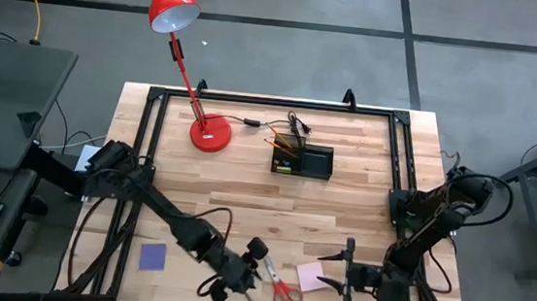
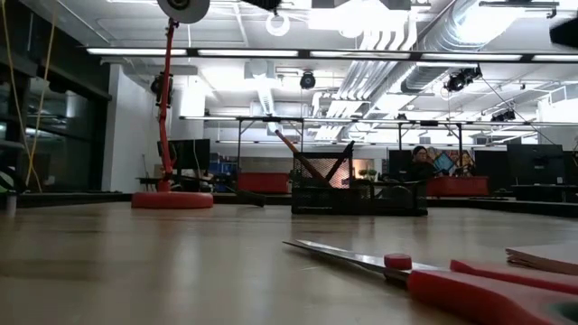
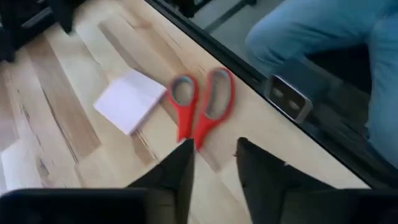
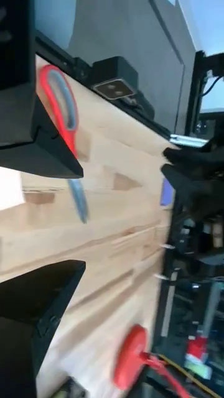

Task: Pick and place office supplies into organizer
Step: Put the red scissors into the desk organizer

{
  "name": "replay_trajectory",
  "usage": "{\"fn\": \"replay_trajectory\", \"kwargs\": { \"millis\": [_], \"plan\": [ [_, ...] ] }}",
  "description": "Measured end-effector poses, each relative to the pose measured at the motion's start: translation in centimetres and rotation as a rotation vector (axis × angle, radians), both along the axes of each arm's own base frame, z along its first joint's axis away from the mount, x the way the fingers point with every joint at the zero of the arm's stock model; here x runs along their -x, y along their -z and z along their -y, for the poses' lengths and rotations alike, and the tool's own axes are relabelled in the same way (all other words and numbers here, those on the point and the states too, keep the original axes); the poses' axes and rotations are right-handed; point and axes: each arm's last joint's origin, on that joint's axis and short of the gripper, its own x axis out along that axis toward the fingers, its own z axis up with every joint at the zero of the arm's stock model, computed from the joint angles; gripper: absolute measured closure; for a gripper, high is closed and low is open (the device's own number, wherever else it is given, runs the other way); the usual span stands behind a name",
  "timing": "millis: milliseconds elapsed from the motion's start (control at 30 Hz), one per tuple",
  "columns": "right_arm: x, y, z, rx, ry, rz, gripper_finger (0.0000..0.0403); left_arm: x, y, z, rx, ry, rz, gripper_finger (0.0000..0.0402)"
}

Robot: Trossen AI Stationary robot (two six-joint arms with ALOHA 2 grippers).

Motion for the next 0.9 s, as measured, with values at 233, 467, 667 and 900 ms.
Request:
{"fn": "replay_trajectory", "kwargs": {
  "millis": [233, 467, 667, 900],
  "plan": [
    [0.4, 1.3, 0.6, -0.049, 0.05, -0.081, 0.0183, -1.3, 0.4, -2.1, -0.033, 0.023, 0.015, 0.0226],
    [0.5, 1.5, 0.6, -0.081, 0.028, -0.114, 0.0183, -1.8, 0.9, -4.5, -0.038, 0.035, -0.054, 0.0226],
    [0.5, 1.5, 0.6, -0.097, 0.03, -0.115, 0.0183, -3.2, 1.6, -4.7, 0.115, 0.173, 0.015, 0.0244],
    [0.5, 1.6, 0.7, -0.089, 0.026, -0.121, 0.0183, -3.3, 2.8, -4.1, 0.128, 0.23, -0.01, 0.0259]
  ]
}}
